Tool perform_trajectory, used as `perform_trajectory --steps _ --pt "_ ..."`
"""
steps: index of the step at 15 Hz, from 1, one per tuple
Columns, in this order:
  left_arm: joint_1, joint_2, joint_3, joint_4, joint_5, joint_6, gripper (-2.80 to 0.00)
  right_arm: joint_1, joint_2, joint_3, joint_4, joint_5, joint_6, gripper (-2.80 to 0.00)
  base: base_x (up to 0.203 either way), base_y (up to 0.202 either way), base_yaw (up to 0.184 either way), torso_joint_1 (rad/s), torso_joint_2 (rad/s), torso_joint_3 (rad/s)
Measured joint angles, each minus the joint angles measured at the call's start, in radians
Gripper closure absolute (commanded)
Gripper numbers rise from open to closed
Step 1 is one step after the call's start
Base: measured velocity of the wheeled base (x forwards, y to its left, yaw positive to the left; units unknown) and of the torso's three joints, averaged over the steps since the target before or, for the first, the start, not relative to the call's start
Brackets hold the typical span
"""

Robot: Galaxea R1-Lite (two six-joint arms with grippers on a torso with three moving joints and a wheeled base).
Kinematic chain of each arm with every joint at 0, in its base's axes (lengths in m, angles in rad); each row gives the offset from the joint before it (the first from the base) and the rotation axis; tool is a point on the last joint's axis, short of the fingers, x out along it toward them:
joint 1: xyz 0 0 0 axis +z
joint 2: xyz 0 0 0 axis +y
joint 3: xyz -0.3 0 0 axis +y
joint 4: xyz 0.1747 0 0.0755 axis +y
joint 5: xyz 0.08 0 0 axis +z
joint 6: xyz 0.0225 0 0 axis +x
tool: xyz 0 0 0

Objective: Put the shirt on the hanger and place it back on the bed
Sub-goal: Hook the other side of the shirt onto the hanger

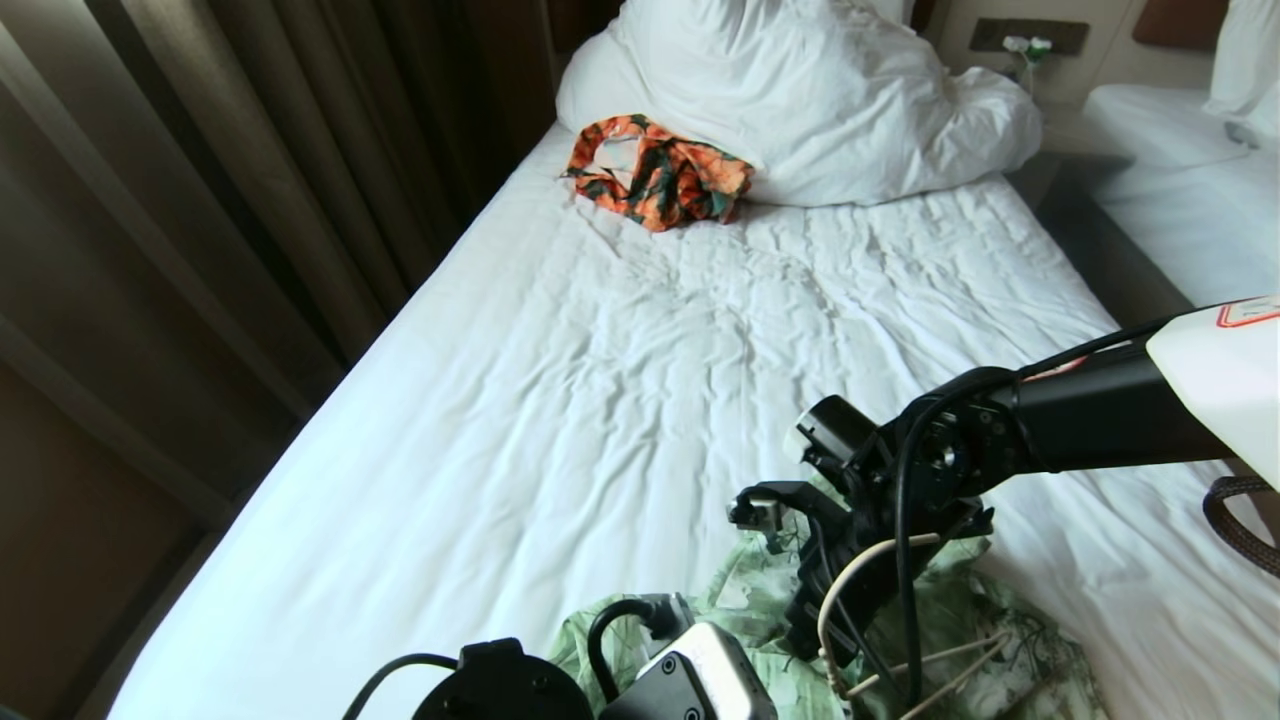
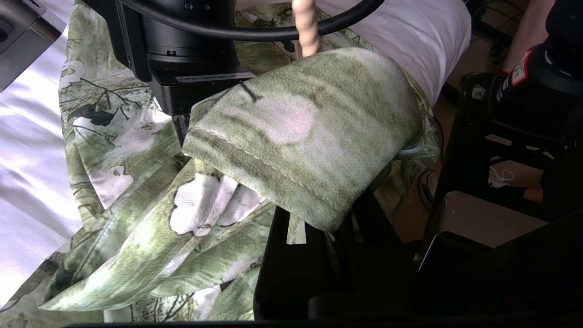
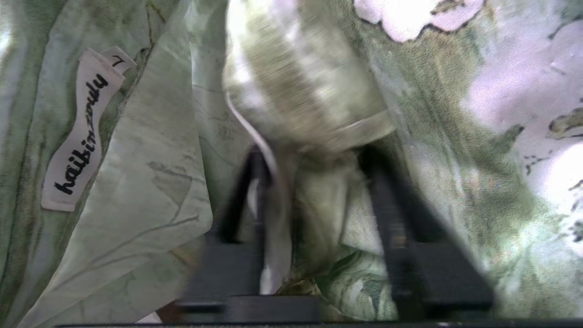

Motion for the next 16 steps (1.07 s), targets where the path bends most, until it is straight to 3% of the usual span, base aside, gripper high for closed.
perform_trajectory --steps 4,16 --pt "0.0 -0.008 0.002 0.0 0.0 0.0 0.0 -0.015 -0.014 -0.003 0.0 -0.002 0.004 0.0 0.0 0.0 0.0 0.0 0.0 0.0" --pt "0.001 -0.112 0.028 0.009 0.026 0.0 0.0 -0.197 -0.121 -0.019 0.0 0.007 0.032 0.0 0.0 0.0 0.0 0.0 0.0 0.0"
